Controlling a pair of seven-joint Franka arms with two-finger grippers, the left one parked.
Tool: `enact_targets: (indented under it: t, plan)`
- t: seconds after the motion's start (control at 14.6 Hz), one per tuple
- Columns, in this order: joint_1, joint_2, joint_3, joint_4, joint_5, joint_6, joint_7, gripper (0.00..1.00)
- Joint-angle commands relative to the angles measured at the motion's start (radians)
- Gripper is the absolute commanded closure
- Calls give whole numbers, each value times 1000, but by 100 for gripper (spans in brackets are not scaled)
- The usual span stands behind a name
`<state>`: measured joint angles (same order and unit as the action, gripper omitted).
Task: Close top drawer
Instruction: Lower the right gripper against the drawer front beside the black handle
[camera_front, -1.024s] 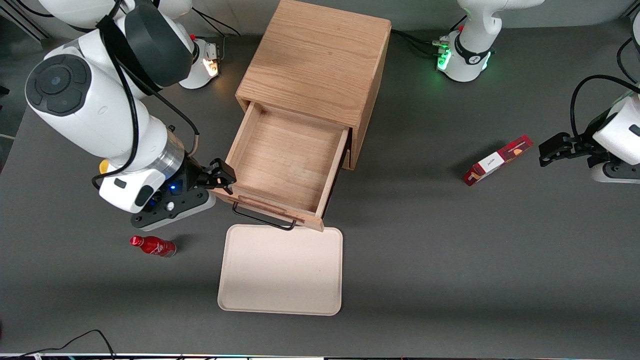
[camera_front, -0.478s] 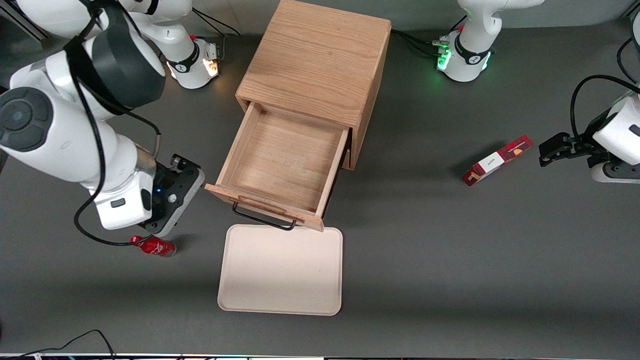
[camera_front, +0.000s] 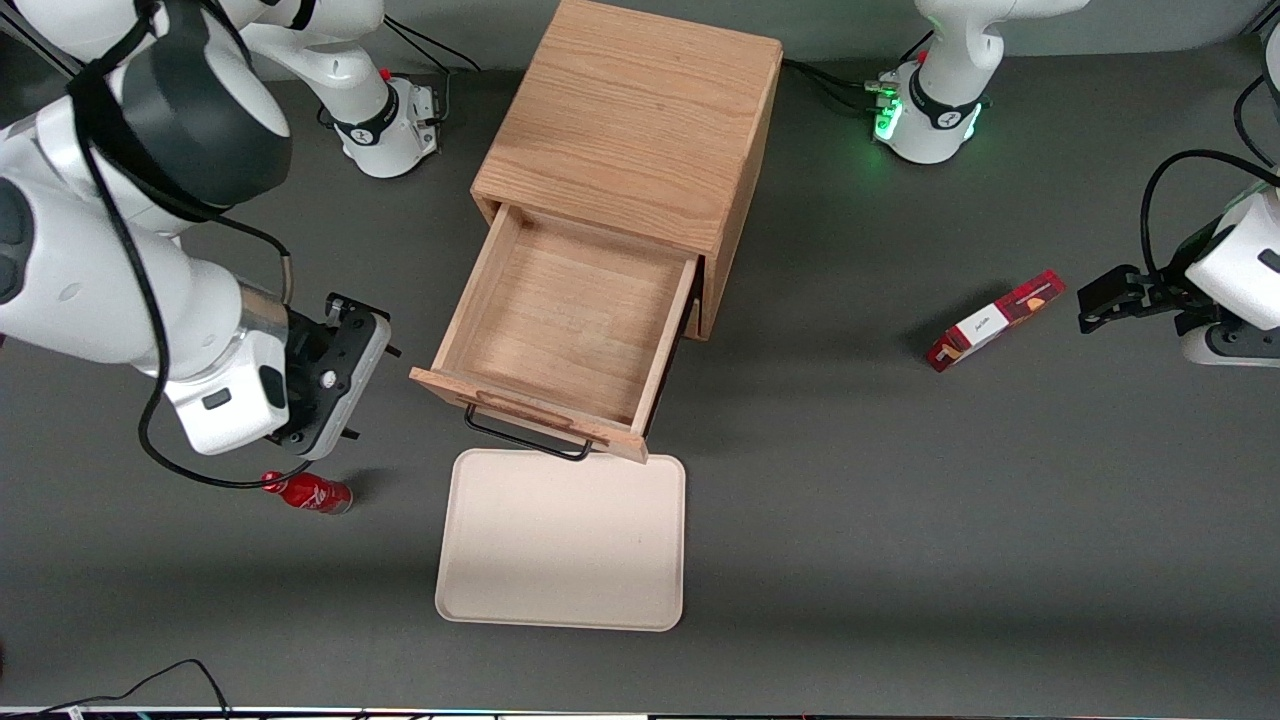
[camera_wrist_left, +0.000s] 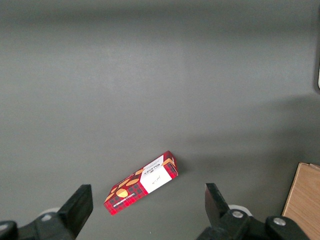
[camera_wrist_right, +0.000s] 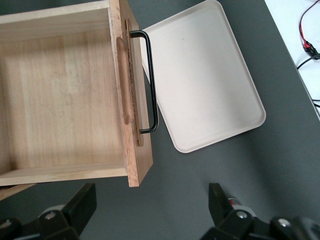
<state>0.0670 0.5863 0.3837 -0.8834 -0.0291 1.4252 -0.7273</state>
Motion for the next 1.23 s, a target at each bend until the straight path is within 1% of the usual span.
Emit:
enact_targets:
  t: [0.0,0.07,0.14,0.34,0.48,0.55,0.61,0.68,1.02,1.16]
  plan:
    - [-29,29,-5,14,87,-54,-26,0]
    - [-29,52,-23,15,122,-83,-26,0]
    - [-27,55,-43,15,144,-92,-26,0]
    - [-21,66,-51,20,147,-85,-24,0]
    - [-18,119,-52,75,165,-80,-17,0]
    - [-10,148,-49,110,166,-75,40,0]
    - [10,177,-46,135,170,-54,110,0]
    - [19,203,-43,147,170,-17,124,0]
    - [68,273,-51,152,169,119,134,0]
    - [70,288,-51,149,169,155,135,0]
